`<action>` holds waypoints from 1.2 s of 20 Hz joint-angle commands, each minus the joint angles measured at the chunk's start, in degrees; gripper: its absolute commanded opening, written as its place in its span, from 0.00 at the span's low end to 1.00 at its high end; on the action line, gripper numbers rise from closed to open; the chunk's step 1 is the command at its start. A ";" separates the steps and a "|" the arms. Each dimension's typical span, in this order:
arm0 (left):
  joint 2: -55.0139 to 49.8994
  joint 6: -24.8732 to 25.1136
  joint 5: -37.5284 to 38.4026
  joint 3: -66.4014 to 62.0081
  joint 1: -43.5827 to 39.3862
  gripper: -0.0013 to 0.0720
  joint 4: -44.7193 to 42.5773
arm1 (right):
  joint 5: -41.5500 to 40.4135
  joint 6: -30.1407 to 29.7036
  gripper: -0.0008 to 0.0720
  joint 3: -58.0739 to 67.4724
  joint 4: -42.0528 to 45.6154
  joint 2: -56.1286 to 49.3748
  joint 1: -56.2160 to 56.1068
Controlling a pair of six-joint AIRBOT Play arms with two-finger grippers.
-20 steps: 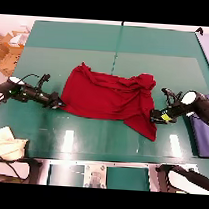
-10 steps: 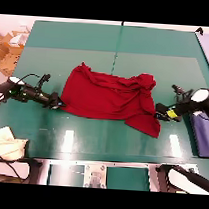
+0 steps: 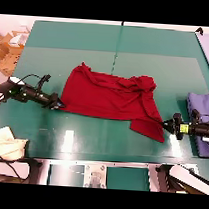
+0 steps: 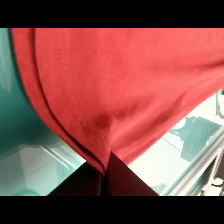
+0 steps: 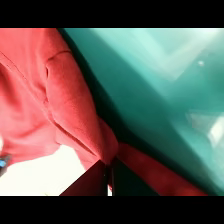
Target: Fold the shirts.
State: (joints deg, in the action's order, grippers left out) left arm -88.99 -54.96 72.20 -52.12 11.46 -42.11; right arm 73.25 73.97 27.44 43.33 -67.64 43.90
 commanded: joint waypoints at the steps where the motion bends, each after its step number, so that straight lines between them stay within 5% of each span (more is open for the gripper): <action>1: 0.48 1.68 6.10 -2.14 0.20 0.04 5.35 | 4.02 -7.69 0.03 -1.18 -13.64 -0.17 2.21; 4: 6.69 1.18 12.55 -11.74 0.17 0.04 15.96 | 16.57 -12.31 0.03 6.84 -36.00 1.57 0.72; 6: 13.68 0.48 11.63 -22.29 0.20 0.04 20.79 | 18.05 -11.82 0.03 15.85 -46.45 5.77 -0.28; 12: 25.31 -5.51 1.25 -62.23 0.20 0.04 20.81 | 3.34 -11.54 0.03 45.09 -69.77 18.78 0.31; 16: 31.82 -8.04 -8.70 -73.07 0.20 0.04 17.73 | -8.28 -12.35 0.03 62.14 -69.88 22.58 6.86; 19: 36.28 -11.19 -11.98 -72.70 0.20 0.05 6.21 | -11.58 -12.28 0.03 70.71 -68.28 22.71 13.92; 24: 36.50 -16.57 -9.55 -68.32 0.20 0.05 -6.84 | -11.28 -9.84 0.03 70.79 -48.74 22.71 13.49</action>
State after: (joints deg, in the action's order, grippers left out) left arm -53.25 -68.45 63.09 -122.72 11.64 -41.23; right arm 63.26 62.30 96.79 -17.17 -45.12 57.23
